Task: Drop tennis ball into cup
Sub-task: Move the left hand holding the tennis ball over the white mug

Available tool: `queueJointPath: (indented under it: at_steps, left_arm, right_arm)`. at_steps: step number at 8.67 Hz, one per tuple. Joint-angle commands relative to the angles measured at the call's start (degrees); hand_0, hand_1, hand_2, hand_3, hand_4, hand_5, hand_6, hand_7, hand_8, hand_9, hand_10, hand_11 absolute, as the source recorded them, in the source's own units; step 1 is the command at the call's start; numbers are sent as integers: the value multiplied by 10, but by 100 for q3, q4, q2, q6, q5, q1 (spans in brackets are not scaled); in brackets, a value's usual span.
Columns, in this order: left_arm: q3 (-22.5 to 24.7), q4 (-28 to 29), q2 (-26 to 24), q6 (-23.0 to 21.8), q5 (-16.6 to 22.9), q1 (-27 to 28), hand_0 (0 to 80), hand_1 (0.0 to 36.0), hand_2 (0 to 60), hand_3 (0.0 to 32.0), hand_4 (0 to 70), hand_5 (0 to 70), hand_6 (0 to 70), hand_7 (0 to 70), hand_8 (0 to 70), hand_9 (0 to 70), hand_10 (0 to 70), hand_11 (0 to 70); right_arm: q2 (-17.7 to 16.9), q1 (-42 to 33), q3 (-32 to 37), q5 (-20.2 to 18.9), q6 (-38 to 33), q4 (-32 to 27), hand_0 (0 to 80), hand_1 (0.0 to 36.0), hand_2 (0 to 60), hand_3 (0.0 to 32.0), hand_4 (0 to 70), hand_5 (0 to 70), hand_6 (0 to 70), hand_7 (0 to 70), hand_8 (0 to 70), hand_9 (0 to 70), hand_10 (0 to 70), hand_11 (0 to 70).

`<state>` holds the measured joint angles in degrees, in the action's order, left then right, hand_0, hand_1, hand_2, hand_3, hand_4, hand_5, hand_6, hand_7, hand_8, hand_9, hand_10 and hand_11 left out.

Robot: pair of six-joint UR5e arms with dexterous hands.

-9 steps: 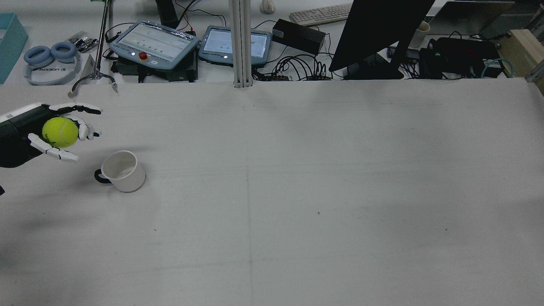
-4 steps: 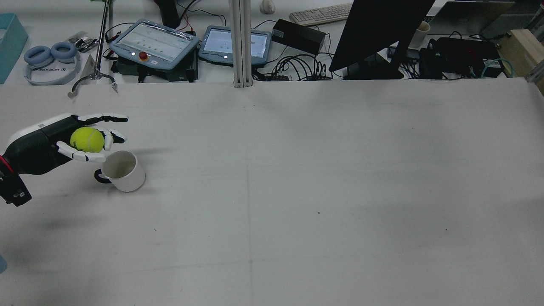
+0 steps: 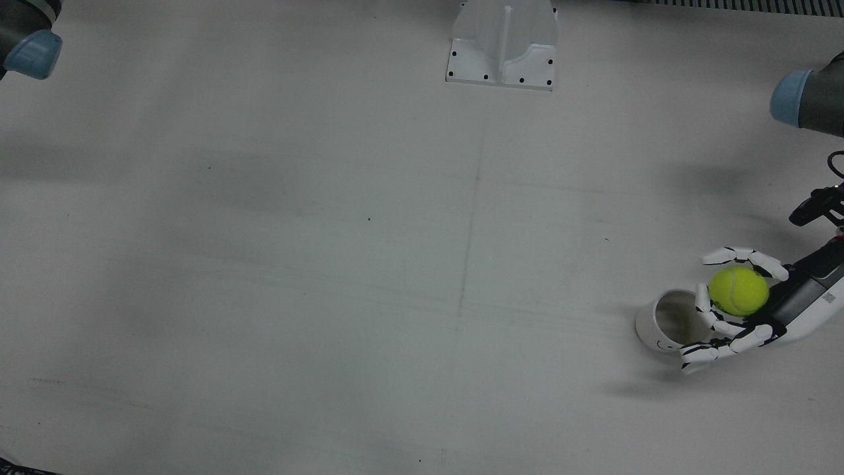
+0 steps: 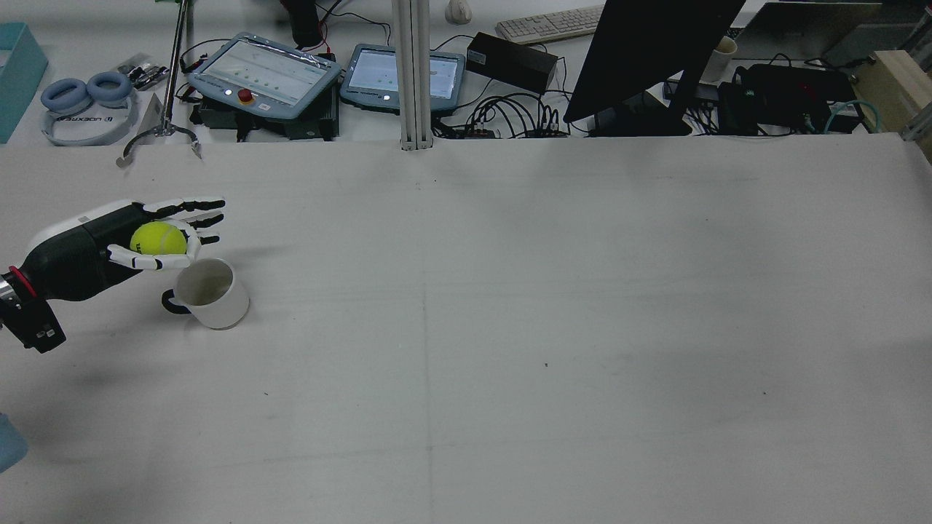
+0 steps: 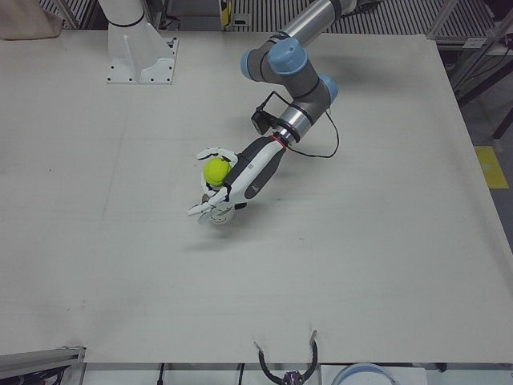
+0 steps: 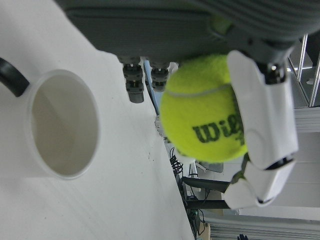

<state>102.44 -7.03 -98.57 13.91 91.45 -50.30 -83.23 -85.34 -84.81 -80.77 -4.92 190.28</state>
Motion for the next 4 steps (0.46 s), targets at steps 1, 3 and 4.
queueJointPath:
  at_steps: [1,3,4]
  left_arm:
    - [-40,27,-30,-2,22,2,484,179,305,0,147,120,367,118,118,79,105,168]
    - [-48,35,-30,7,30,11,475,170,316,0,146,111,339,110,108,71,102,162]
    - [-48,44,-30,7,30,2,463,149,324,0,136,117,396,84,113,59,99,156]
  right_arm:
    - [0,0,0,0,0,0,0,0,0,0,0,0,0,0,0,0,0,0]
    - [0,0,0,0,0,0,0,0,0,0,0,0,0,0,0,0,0,0]
    - [0,0,0,0,0,0,0,0,0,0,0,0,0,0,0,0,0,0]
